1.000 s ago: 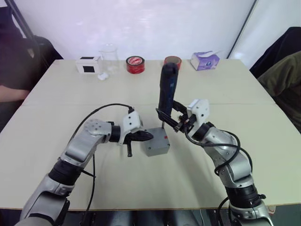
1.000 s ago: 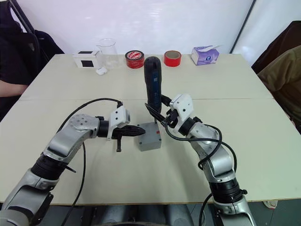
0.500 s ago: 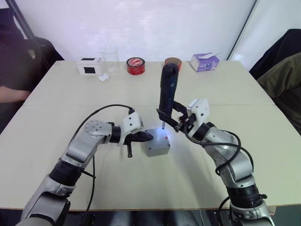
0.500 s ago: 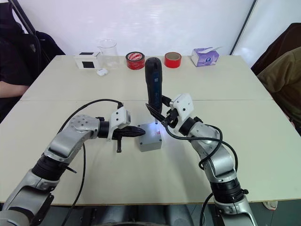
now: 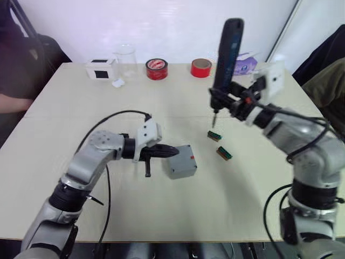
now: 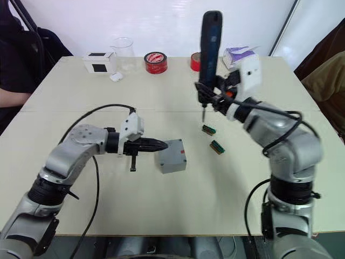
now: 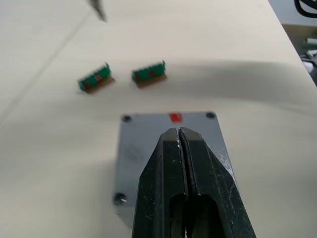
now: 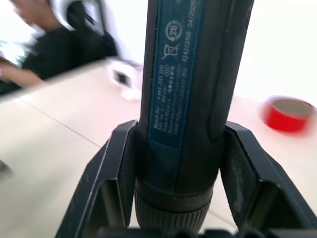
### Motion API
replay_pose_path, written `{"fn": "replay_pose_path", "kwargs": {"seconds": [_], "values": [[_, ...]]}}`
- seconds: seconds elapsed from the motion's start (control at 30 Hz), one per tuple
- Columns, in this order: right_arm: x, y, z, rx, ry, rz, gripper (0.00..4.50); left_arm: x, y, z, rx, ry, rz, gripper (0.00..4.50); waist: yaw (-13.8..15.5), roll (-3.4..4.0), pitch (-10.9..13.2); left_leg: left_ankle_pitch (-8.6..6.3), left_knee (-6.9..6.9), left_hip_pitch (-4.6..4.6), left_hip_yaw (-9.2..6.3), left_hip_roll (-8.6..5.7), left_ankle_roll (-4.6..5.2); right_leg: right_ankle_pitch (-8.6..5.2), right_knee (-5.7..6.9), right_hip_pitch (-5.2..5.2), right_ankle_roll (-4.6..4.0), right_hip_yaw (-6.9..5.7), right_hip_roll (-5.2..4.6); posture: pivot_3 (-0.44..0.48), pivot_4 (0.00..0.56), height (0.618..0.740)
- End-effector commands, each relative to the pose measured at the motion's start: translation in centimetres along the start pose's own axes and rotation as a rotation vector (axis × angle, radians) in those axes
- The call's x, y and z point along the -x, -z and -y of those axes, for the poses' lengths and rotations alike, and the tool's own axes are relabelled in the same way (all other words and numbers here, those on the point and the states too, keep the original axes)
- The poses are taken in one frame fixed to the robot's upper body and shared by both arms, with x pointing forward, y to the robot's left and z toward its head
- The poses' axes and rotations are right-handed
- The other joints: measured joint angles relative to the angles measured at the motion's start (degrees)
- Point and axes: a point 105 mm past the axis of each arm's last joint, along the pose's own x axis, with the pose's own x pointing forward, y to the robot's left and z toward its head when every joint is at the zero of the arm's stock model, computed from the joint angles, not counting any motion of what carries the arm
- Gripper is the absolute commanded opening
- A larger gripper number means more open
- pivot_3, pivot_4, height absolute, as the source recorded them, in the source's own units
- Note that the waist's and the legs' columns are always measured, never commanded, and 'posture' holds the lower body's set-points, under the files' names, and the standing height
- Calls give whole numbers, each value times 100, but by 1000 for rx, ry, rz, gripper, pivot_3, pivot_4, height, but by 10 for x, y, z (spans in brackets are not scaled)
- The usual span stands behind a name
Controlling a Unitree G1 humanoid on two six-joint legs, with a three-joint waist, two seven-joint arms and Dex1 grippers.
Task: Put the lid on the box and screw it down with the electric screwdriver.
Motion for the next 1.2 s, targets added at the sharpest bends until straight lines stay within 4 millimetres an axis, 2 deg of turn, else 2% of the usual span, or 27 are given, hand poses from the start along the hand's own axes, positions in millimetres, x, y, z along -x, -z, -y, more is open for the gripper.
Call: {"fn": "replay_pose_path", "kwargs": {"seconds": [0.03, 0.13, 0.23, 0.47, 0.67, 0.7, 0.77, 0.8, 0.87, 0.93, 0.97, 1.2], "values": [[24, 14, 30, 4, 90, -284, 1826, 16, -33, 5, -94, 21, 60, 0, -9, 1, 16, -1, 3, -2, 3, 0, 3, 0, -2, 0, 0, 1, 0, 0, 150, 740], [38, 37, 46, -5, 130, -484, 1826, 22, -36, 12, -119, 41, 60, 0, -17, 19, 31, -4, 2, -2, 6, -2, 7, 0, -10, 1, 0, 4, 1, 0, 150, 740], [45, 53, 58, -45, 161, -596, 1826, 26, -37, 18, -125, 55, 69, 0, -45, 20, 34, -5, 2, -1, 8, 4, 9, 0, -11, 0, 1, 8, 16, 0, 150, 740], [42, 107, 83, -263, 256, -819, 1826, 31, -36, 22, -127, 5, 89, 0, -22, 17, 37, -5, 6, 2, 14, 6, 10, 0, -7, 0, 3, 14, 38, 0, 150, 740], [38, 132, 96, -307, 300, -898, 1826, 32, -44, 28, -129, -12, 111, 0, -9, 13, 37, -6, 8, 0, 21, 2, 12, 1, -11, 0, 5, 18, 35, 0, 150, 740], [38, 133, 98, -314, 300, -902, 1826, 31, -44, 28, -126, -16, 111, 0, -14, 10, 36, -6, 10, 1, 21, 2, 12, 1, -11, 3, 6, 18, 35, 0, 150, 740], [37, 132, 101, -316, 298, -902, 2828, 29, -45, 29, -117, -23, 111, 0, -16, 6, 36, -6, 15, 6, 22, 2, 12, 7, -13, 11, 17, 17, 35, 0, 150, 740], [37, 131, 102, -314, 297, -899, 2950, 29, -45, 29, -110, -27, 111, 0, -18, 6, 36, -6, 18, 9, 24, 1, 12, 9, -13, 15, 20, 17, 35, 0, 150, 740], [37, 127, 105, -303, 295, -892, 3733, 29, -45, 29, -104, -32, 109, 0, -11, 6, 36, -7, 18, 10, 28, -1, 13, 11, -12, 15, 23, 20, 35, 0, 150, 740], [37, 120, 105, -280, 278, -873, 4282, 31, -44, 27, -100, -40, 101, 0, -7, 6, 36, -7, 18, 10, 28, -2, 13, 12, -12, 15, 23, 20, 35, 0, 150, 740], [37, 117, 107, -266, 273, -864, 4402, 31, -44, 26, -97, -41, 98, 0, -7, 7, 37, -7, 17, 10, 27, -1, 13, 11, -12, 13, 23, 20, 36, 0, 150, 740], [37, 81, 107, -117, 191, -742, 4402, 34, -33, 16, -82, -63, 47, 0, -10, 11, 39, -7, 16, 9, 29, -1, 14, 11, -12, 9, 23, 20, 35, 0, 150, 740]]}}
